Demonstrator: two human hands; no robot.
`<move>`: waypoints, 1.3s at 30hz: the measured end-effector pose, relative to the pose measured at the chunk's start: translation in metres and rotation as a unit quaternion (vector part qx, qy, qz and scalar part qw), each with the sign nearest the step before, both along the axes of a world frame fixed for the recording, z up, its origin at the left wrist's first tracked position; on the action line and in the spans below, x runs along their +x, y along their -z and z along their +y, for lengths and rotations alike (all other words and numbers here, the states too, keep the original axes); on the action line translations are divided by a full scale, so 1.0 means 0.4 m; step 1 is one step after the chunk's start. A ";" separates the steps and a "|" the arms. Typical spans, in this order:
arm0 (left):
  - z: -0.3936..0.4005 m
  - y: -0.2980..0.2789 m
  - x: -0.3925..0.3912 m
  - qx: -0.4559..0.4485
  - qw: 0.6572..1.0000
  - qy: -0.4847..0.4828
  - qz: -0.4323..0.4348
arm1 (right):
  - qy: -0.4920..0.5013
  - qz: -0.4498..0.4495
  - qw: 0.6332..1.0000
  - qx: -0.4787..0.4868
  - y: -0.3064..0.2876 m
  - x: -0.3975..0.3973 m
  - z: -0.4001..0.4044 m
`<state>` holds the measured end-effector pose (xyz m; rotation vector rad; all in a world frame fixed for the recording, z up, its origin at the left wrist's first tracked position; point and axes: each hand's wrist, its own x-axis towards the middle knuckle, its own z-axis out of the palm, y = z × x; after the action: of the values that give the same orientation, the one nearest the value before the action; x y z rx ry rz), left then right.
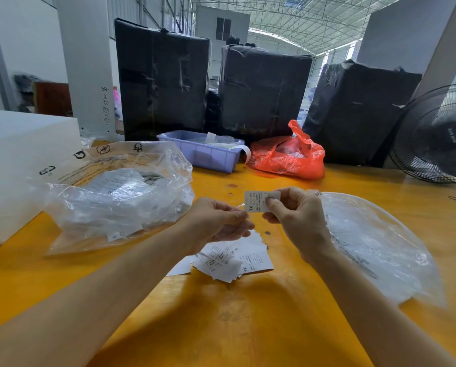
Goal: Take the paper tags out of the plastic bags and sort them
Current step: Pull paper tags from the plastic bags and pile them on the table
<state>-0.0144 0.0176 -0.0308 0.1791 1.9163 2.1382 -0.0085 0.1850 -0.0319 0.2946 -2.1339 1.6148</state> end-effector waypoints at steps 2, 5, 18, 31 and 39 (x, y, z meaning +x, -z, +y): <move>0.000 0.000 0.001 -0.001 1.000 0.000 0.000 | -0.004 -0.003 1.000 0.016 0.002 0.000 -0.002; -0.001 0.000 0.001 -0.004 1.000 0.002 0.000 | -0.007 -0.007 0.999 0.044 0.004 0.000 -0.003; 0.002 0.001 0.003 -0.001 1.000 -0.020 -0.006 | 0.005 -0.002 0.998 0.055 0.006 -0.002 -0.001; 0.001 0.005 -0.004 -0.008 0.999 -0.044 0.017 | 0.058 0.045 0.994 0.084 0.006 0.000 -0.002; 0.002 0.003 -0.001 0.000 0.999 -0.047 0.010 | 0.045 0.021 0.994 0.098 0.008 0.003 -0.006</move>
<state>-0.0150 0.0184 -0.0320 0.1121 1.9739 2.2033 -0.0071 0.1825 -0.0352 0.2853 -2.2428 1.3410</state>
